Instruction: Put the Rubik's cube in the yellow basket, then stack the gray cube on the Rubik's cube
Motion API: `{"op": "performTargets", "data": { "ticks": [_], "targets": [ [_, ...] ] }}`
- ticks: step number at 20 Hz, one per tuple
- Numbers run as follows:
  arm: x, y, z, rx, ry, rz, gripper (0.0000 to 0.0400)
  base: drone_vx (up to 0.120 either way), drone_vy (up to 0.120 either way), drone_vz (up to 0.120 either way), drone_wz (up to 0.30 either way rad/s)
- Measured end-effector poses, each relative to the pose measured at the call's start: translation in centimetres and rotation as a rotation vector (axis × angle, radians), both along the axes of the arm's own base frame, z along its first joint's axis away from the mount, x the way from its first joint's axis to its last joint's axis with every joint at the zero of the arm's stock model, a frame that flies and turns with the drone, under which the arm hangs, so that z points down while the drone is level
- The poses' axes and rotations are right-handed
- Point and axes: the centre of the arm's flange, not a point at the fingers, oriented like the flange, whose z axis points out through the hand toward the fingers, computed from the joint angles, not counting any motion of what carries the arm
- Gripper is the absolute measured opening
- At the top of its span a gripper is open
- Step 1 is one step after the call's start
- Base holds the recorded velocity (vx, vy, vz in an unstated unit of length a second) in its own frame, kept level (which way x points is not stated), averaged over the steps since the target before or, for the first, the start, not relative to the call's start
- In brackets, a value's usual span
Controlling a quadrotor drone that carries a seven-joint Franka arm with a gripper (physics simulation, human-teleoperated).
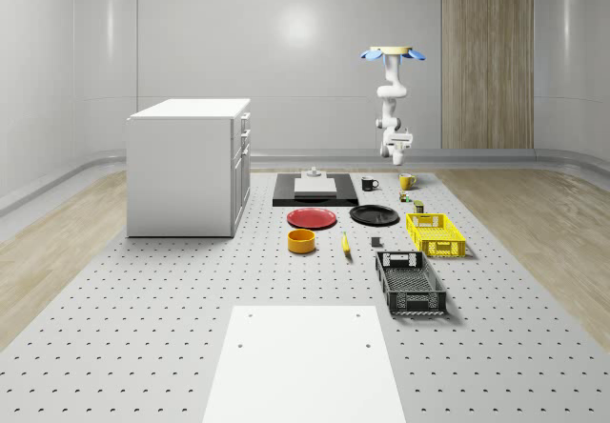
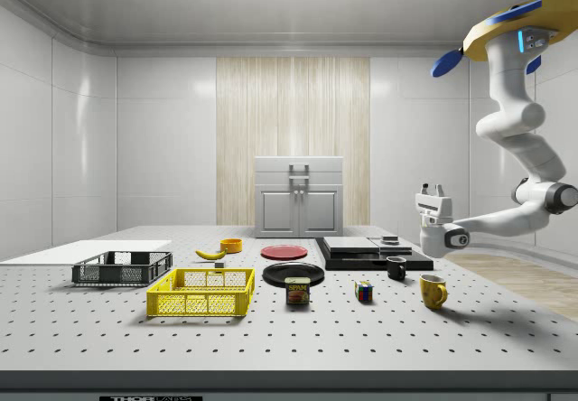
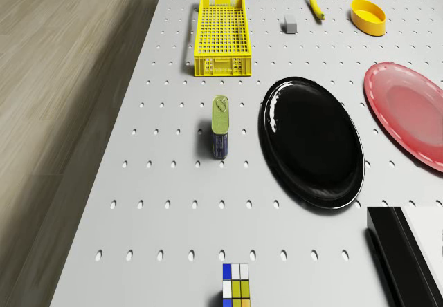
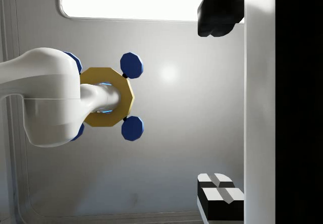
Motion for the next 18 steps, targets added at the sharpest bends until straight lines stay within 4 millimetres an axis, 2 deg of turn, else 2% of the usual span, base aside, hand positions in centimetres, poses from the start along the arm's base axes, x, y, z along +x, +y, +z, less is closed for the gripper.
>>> {"op": "performTargets", "data": {
  "ticks": [6, 11, 13, 15, 18],
  "targets": [
    [0.0, 1.1, -0.1, -0.116, -0.004, -0.003, 0.0400, 0.120, 0.000, 0.000, 0.000],
    [-0.1, 3.4, -0.9, -0.354, -0.008, -0.010, 0.0400, 0.120, 0.000, 0.000, 0.000],
    [0.0, 4.8, -1.6, -0.515, -0.009, -0.014, 0.0400, 0.120, 0.000, -0.020, 0.000],
    [0.0, 6.4, -3.0, -0.730, -0.009, -0.021, 0.0400, 0.120, 0.000, -0.120, 0.000],
    [0.1, 8.7, -6.6, -1.159, -0.009, -0.033, 0.0400, 0.120, 0.000, -0.120, 0.000]
  ]
}}
